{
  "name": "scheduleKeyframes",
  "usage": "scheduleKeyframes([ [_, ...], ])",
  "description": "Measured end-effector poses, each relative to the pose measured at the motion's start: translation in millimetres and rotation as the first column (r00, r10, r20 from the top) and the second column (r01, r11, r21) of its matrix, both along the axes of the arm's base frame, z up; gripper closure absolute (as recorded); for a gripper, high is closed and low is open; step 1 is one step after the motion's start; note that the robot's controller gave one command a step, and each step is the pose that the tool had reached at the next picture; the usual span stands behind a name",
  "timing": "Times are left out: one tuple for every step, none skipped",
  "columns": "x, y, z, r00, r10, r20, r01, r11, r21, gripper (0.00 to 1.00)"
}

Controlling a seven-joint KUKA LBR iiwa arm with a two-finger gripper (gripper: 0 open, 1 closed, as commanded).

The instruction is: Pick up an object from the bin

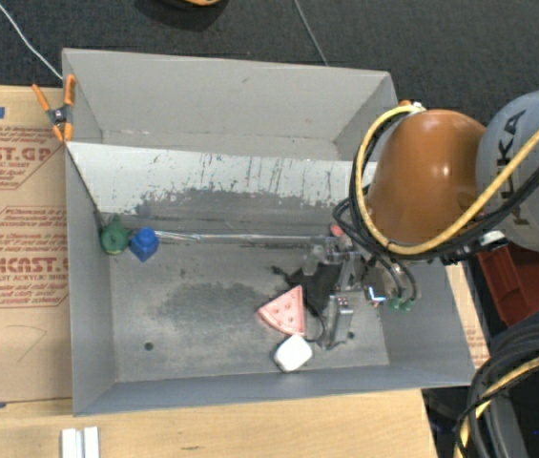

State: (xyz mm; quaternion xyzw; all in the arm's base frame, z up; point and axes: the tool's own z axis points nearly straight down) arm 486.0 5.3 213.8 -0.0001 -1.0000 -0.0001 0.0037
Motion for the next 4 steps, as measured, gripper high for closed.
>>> scheduleKeyframes([
  [1.7, 0.0, 3.9, 1.0, 0.0, 0.008, 0.0, 1.0, 0.0, 0.0],
  [30.0, 5.3, -72.2, 0.991, 0.131, 0.006, -0.131, 0.991, 0.0, 0.0],
  [26.0, -7.4, -110.5, 1.0, -0.025, 0.007, 0.025, 1.0, 0.001, 0.0],
  [25.8, -20.3, -132.6, 0.969, 0.246, 0.007, -0.246, 0.969, 0.001, 0.0],
])
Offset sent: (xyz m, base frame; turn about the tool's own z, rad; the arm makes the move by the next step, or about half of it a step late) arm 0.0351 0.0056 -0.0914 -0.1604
